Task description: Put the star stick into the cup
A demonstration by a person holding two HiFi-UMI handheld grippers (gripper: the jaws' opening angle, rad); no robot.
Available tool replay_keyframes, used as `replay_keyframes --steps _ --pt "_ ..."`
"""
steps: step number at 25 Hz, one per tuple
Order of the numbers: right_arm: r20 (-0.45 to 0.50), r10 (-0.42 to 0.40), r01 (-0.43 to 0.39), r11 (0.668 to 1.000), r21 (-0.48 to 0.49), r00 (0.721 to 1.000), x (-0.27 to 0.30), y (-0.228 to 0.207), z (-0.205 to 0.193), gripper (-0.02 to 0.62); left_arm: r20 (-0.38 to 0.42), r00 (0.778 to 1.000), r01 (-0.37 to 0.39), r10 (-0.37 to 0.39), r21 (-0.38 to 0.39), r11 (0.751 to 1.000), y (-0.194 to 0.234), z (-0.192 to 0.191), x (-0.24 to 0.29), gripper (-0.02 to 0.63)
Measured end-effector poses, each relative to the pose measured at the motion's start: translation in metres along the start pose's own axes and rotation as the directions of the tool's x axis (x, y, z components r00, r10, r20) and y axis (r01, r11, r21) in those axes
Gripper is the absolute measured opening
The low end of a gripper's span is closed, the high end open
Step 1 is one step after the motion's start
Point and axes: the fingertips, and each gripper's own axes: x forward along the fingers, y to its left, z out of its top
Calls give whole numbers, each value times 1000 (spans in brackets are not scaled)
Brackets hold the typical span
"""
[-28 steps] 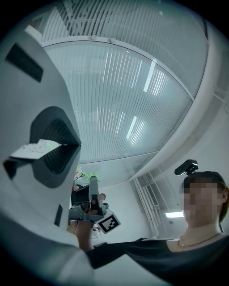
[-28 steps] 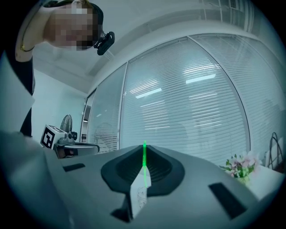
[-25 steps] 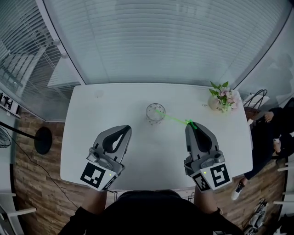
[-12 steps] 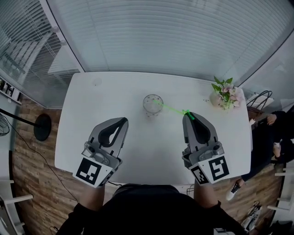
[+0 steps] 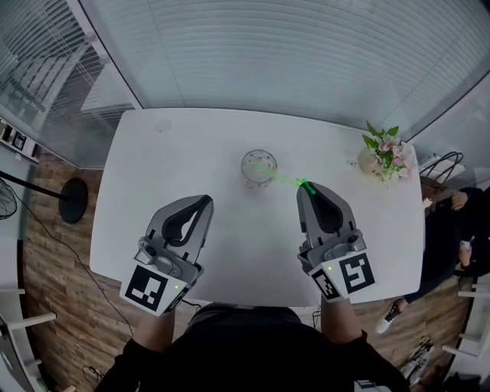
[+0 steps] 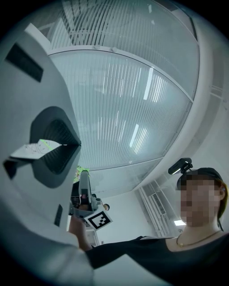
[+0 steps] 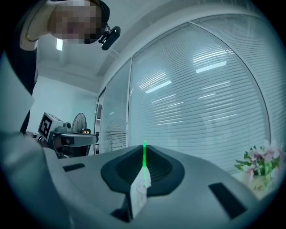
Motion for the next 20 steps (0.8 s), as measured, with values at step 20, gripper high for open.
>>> replay_keyframes --steps 20 --pt "-58 50 -52 998 -24 997 35 2 -54 20 -35 999 -25 24 -22 999 4 -19 -8 14"
